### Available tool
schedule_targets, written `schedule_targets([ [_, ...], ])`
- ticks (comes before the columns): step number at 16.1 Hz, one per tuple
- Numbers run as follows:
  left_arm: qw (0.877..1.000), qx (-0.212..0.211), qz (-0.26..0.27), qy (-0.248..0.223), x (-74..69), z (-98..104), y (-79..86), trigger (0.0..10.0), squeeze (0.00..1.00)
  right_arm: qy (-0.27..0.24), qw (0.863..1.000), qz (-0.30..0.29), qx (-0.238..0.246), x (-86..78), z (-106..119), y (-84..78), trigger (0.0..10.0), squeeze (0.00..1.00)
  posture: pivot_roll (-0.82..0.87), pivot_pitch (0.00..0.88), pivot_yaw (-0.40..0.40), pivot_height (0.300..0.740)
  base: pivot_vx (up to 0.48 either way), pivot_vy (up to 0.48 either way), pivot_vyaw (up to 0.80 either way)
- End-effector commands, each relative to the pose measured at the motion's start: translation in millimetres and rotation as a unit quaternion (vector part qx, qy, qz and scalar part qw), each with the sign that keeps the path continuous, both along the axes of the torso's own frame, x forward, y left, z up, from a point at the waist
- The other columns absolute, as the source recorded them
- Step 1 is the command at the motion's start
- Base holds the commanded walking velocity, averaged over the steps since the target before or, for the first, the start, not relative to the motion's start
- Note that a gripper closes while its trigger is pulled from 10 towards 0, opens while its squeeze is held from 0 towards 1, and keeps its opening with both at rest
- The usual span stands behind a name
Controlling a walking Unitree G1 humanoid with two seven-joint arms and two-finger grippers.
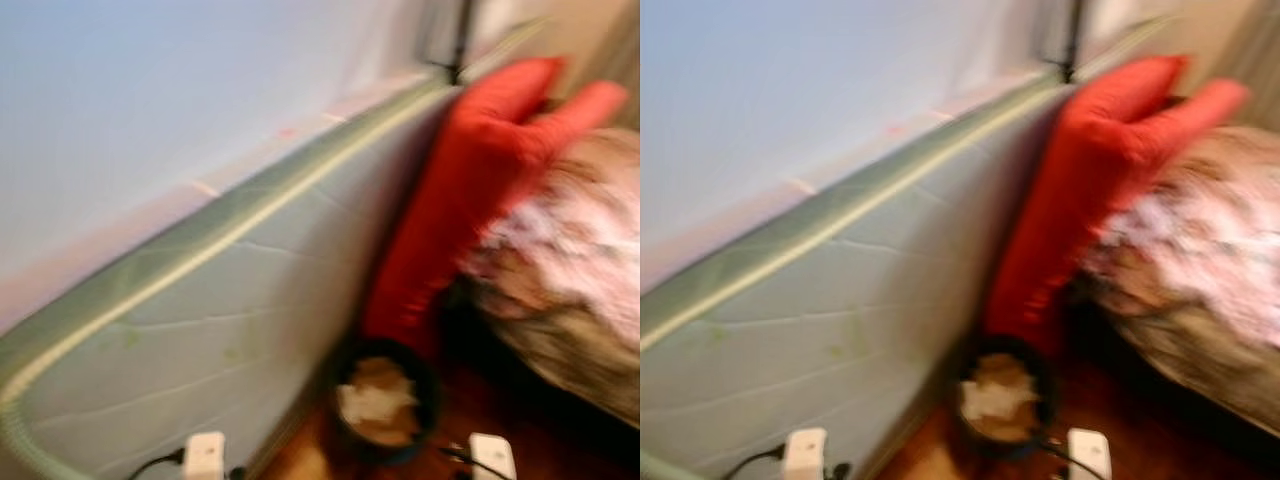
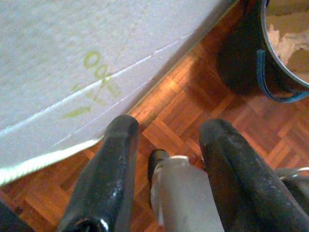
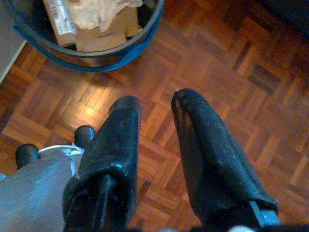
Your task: Clean up the room
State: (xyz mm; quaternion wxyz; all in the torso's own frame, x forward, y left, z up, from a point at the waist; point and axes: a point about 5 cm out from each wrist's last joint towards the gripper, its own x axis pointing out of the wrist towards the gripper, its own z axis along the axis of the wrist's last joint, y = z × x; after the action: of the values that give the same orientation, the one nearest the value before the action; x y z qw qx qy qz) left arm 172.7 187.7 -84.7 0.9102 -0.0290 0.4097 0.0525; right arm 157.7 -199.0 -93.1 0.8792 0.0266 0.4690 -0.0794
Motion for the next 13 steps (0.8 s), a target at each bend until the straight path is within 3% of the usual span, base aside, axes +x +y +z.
schedule_targets([
  [1, 0.996, 0.022, -0.011, 0.086, -22.1, -8.7, 26.2, 10.0, 0.00, 0.018, 0.997, -0.016, 0.078, -8.4, 0.1, -18.9, 10.0, 0.00, 0.04, 0.000, -0.052, 0.740, 0.000, -0.304, 0.00],
  [13, 0.996, 0.023, -0.019, 0.084, -21.4, -8.3, 26.5, 10.0, 0.00, 0.009, 0.997, -0.023, 0.080, -7.5, 0.4, -18.1, 10.0, 0.00, 0.03, 0.000, -0.040, 0.740, 0.000, -0.304, 0.00],
])
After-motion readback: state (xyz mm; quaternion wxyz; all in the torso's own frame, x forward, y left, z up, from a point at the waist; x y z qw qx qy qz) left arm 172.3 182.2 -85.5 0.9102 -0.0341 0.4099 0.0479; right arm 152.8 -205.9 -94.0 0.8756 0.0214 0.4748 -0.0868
